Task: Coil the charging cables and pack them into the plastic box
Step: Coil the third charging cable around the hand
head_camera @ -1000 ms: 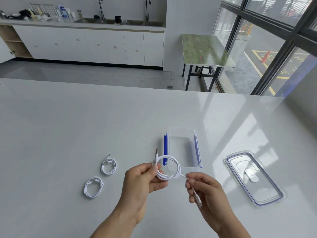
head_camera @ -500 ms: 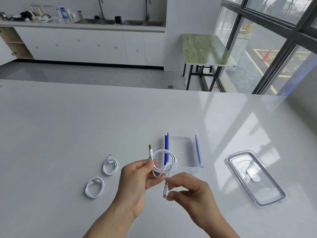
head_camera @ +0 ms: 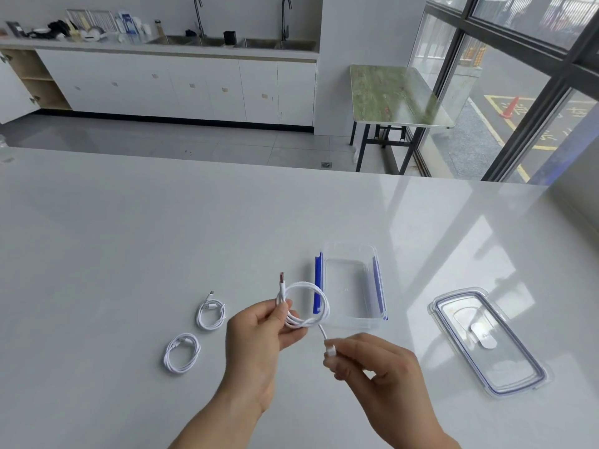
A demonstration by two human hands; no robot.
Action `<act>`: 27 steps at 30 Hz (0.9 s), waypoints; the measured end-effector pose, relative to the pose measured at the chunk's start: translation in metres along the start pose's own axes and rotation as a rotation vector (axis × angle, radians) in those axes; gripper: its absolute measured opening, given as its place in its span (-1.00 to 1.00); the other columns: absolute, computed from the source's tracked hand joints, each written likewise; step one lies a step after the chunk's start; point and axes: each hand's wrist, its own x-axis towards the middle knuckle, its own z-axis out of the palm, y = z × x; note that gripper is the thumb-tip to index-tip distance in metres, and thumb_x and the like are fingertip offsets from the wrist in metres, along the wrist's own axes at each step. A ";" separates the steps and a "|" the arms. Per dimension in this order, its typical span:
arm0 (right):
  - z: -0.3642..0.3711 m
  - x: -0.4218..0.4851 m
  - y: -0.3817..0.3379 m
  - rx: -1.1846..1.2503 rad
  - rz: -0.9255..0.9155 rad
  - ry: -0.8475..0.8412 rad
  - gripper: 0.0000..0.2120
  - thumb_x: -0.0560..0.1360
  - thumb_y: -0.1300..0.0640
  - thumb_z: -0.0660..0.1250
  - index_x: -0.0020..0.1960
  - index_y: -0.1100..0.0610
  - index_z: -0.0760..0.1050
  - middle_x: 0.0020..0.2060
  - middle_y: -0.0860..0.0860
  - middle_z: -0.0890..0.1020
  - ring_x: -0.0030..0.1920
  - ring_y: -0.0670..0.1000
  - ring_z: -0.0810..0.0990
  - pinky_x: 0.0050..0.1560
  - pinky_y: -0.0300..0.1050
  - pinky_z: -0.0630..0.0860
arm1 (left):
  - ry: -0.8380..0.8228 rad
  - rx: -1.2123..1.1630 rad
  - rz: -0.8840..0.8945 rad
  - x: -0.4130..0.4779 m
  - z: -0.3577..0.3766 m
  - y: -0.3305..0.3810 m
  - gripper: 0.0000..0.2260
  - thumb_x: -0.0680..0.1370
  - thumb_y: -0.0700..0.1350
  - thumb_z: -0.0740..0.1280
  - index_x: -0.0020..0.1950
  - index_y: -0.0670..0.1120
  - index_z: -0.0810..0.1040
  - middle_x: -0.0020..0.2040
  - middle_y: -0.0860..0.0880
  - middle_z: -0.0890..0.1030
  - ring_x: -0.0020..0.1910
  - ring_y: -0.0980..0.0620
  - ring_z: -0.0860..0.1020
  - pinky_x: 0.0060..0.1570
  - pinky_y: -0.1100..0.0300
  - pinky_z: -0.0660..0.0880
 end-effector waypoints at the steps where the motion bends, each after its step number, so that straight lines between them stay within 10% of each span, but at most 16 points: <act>1: 0.003 0.003 -0.007 0.022 0.052 0.028 -0.94 0.47 0.04 0.48 -0.08 -0.12 0.66 -0.30 -0.15 0.68 -0.36 -0.10 0.68 -0.31 -0.07 0.63 | 0.005 0.082 0.070 -0.005 0.003 -0.004 -0.83 0.59 -0.26 0.33 -0.16 -0.20 0.67 -0.30 -0.11 0.66 -0.29 -0.05 0.71 -0.22 0.22 0.64; 6: 0.014 0.024 -0.021 0.118 0.335 0.156 -0.77 0.38 0.24 0.57 -0.17 -0.08 0.64 -0.38 -0.10 0.68 -0.39 -0.03 0.66 -0.27 -0.03 0.64 | -0.072 0.350 0.319 -0.023 0.011 -0.015 -0.81 0.61 -0.21 0.31 -0.11 -0.04 0.69 -0.24 -0.04 0.72 -0.23 0.00 0.73 -0.21 0.29 0.61; 10: 0.017 0.026 -0.014 -0.372 0.136 0.221 -0.78 0.34 0.14 0.60 -0.15 -0.13 0.63 -0.32 -0.21 0.64 -0.28 -0.12 0.54 -0.33 -0.23 0.49 | -0.076 0.275 0.253 -0.026 0.010 -0.018 -0.79 0.60 -0.26 0.31 -0.09 -0.04 0.70 -0.25 -0.09 0.72 -0.22 -0.03 0.72 -0.17 0.16 0.67; 14: 0.018 0.023 -0.006 -0.297 0.051 0.266 -0.86 0.38 0.12 0.55 -0.10 -0.05 0.68 -0.05 -0.11 0.55 -0.05 -0.11 0.56 -0.16 -0.30 0.48 | -0.171 0.246 0.183 -0.030 0.007 -0.018 -0.76 0.62 -0.27 0.27 -0.03 -0.07 0.72 -0.23 -0.13 0.70 -0.23 -0.07 0.71 -0.17 0.12 0.67; 20: 0.000 0.032 -0.010 -0.006 0.347 -0.018 -0.66 0.36 0.24 0.56 -0.04 -0.09 0.51 -0.27 -0.11 0.68 -0.29 -0.06 0.64 -0.24 -0.04 0.61 | -0.233 0.257 0.117 -0.030 0.004 -0.017 -0.78 0.62 -0.26 0.27 -0.03 -0.10 0.71 -0.14 -0.23 0.70 -0.22 -0.15 0.73 -0.09 -0.05 0.68; 27: -0.014 0.048 0.001 -0.207 0.551 -0.237 -0.74 0.40 0.20 0.40 0.04 -0.03 0.54 -0.33 -0.02 0.71 -0.47 -0.07 0.59 -0.36 -0.05 0.58 | -0.286 0.308 0.174 -0.030 0.002 -0.018 -0.81 0.60 -0.26 0.31 -0.12 -0.11 0.68 -0.29 -0.07 0.67 -0.25 -0.04 0.71 -0.11 0.00 0.68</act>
